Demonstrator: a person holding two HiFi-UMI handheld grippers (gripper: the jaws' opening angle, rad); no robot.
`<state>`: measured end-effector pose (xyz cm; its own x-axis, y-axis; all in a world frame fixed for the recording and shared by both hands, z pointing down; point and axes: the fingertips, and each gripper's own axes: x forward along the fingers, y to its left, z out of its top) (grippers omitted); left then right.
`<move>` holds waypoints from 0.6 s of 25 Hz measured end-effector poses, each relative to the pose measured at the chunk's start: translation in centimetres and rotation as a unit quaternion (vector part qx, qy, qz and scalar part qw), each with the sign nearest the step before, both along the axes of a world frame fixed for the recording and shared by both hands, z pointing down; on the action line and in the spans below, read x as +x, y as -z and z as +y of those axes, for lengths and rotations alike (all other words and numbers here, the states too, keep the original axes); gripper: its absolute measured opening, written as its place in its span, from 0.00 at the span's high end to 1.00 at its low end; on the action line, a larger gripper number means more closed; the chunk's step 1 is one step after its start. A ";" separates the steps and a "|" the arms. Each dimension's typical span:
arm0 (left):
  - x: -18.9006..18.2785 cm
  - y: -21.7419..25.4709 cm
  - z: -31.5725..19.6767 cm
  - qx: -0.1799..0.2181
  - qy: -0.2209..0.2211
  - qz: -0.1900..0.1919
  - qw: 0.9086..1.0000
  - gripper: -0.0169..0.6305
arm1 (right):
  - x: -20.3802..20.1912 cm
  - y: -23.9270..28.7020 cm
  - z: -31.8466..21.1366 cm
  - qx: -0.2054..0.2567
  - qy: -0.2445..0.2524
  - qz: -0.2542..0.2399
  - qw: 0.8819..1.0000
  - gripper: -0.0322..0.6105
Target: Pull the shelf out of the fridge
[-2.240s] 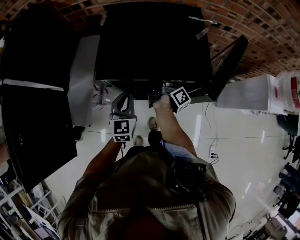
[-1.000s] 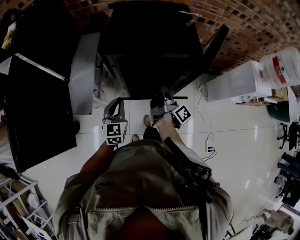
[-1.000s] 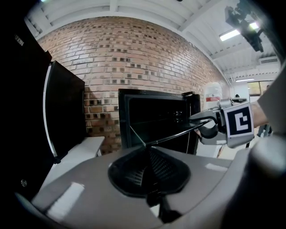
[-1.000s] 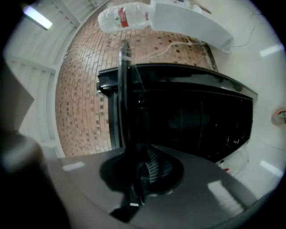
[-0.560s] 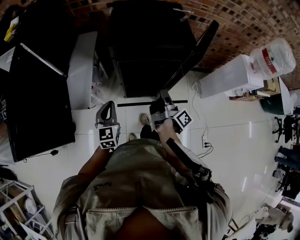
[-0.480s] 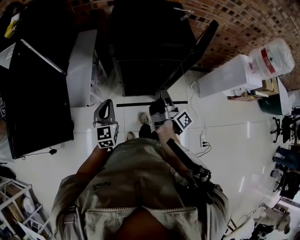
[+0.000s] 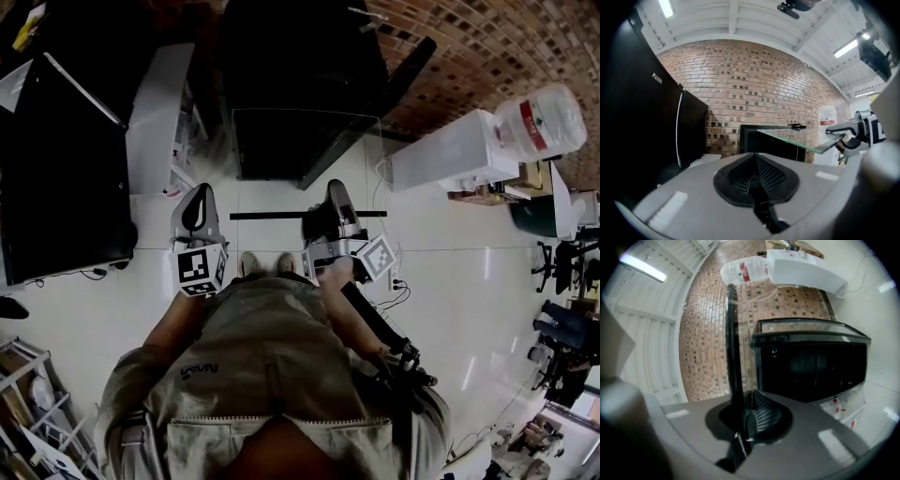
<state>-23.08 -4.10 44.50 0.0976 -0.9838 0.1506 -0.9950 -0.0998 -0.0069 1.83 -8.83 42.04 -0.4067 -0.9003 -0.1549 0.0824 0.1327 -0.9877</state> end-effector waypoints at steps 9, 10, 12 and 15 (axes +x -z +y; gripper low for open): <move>5.9 3.9 0.5 0.039 -0.020 -0.017 0.999 0.96 | 4.9 1.5 1.5 0.013 -0.008 -0.009 1.000 0.92; 6.3 4.0 0.6 0.040 -0.021 -0.017 0.999 0.96 | 5.3 1.8 1.6 0.017 -0.007 -0.008 1.000 0.92; 6.7 4.0 0.9 0.039 -0.020 -0.018 0.999 0.96 | 5.7 2.3 1.9 0.021 -0.004 -0.005 1.000 0.92; 6.7 3.9 1.2 0.036 -0.013 -0.019 0.999 0.96 | 5.9 3.1 2.5 0.023 0.002 0.000 1.000 0.92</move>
<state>-16.39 -2.94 40.57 0.1199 -0.9892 0.0844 -0.9909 -0.1245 -0.0517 7.68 -6.33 38.97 -0.4111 -0.8902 -0.1961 0.0822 0.1781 -0.9806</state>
